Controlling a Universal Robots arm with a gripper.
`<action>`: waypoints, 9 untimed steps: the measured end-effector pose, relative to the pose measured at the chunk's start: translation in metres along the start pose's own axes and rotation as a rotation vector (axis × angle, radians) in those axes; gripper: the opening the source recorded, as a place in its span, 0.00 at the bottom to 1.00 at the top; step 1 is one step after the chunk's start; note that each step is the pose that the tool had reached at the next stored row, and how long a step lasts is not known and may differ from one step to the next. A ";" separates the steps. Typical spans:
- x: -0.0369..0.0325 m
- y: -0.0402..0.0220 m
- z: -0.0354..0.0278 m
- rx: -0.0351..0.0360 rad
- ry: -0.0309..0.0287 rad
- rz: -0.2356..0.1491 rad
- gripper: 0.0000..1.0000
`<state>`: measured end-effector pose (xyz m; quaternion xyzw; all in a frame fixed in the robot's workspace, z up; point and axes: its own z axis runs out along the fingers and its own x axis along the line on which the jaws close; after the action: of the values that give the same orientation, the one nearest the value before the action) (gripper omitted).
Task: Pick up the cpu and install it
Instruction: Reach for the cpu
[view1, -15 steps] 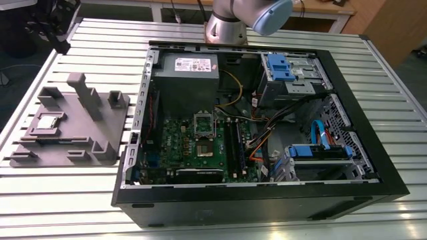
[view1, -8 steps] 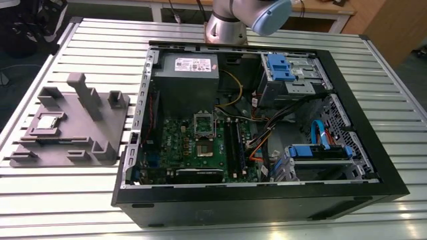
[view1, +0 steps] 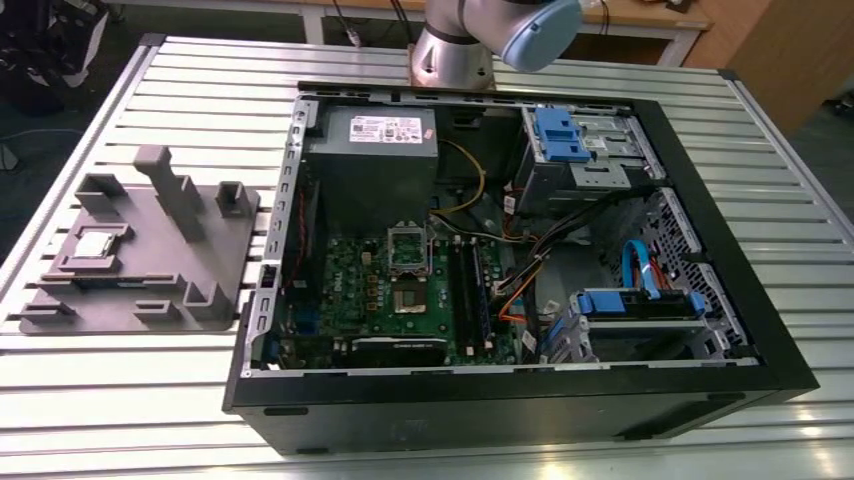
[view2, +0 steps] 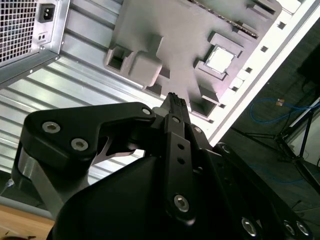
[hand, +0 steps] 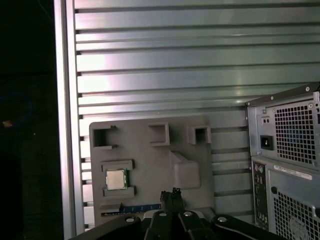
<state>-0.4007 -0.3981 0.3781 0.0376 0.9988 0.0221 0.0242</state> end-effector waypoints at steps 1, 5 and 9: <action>0.0023 -0.0002 0.0006 0.0000 0.0000 0.000 0.10; 0.0105 -0.0009 0.0034 0.0000 0.0000 0.000 0.10; 0.0189 -0.0018 0.0070 0.0003 0.0000 0.000 0.10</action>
<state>-0.4194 -0.3981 0.3701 0.0376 0.9988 0.0220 0.0242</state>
